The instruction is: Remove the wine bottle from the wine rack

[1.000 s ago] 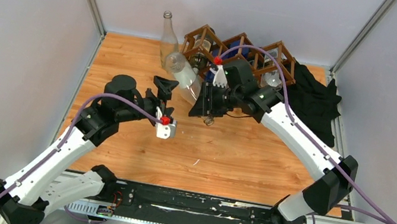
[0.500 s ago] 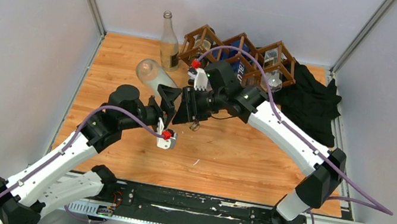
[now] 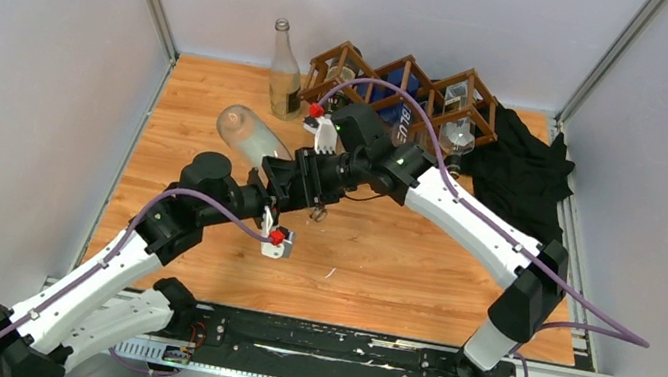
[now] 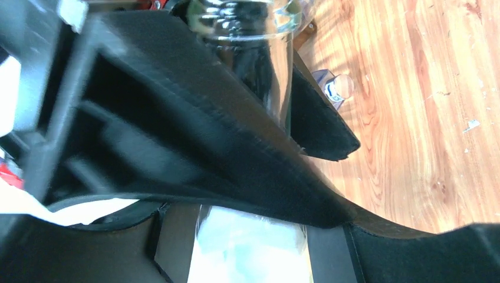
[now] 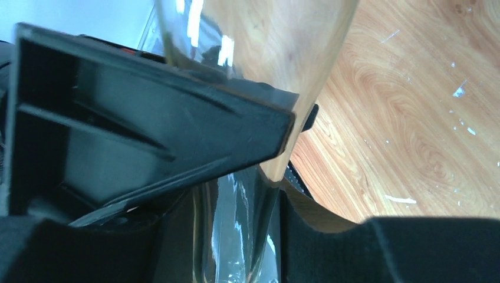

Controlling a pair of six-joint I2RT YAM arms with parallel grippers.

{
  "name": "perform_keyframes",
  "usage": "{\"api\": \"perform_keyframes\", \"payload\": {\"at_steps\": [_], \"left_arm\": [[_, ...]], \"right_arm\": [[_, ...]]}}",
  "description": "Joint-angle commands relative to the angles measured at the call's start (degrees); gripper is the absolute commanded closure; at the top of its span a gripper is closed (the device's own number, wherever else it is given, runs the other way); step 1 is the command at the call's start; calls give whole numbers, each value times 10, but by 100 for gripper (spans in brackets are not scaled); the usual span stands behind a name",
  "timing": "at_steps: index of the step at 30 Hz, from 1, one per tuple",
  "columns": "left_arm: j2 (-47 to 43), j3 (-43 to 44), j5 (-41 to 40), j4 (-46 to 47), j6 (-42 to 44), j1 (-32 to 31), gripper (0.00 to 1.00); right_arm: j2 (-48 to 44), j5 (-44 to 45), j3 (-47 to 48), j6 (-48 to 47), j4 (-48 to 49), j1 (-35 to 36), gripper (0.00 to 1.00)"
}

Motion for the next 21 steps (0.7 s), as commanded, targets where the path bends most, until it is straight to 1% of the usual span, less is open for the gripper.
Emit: {"api": "perform_keyframes", "payload": {"at_steps": [1, 2, 5, 12, 17, 19, 21], "left_arm": [[-13, -10, -13, 69, -11, -4, 100], [-14, -9, -15, 71, -20, -4, 100], [-13, -10, -24, 79, -44, -4, 100], [-18, -22, -29, 96, -47, -4, 100], [-21, -19, -34, 104, -65, -4, 100], [-20, -10, -40, 101, -99, -4, 100], [-11, 16, -53, 93, -163, -3, 100]], "right_arm": [[-55, -13, 5, -27, 95, -17, 44], [-62, -10, -3, -26, 97, -22, 38], [-80, 5, -25, -26, 98, -31, 32], [-91, 15, -42, -26, 99, -34, 32], [-105, 27, -47, -26, 98, -43, 33], [-114, 33, -53, -26, 99, -53, 31], [-127, 40, -60, -26, 99, -69, 28]]}}
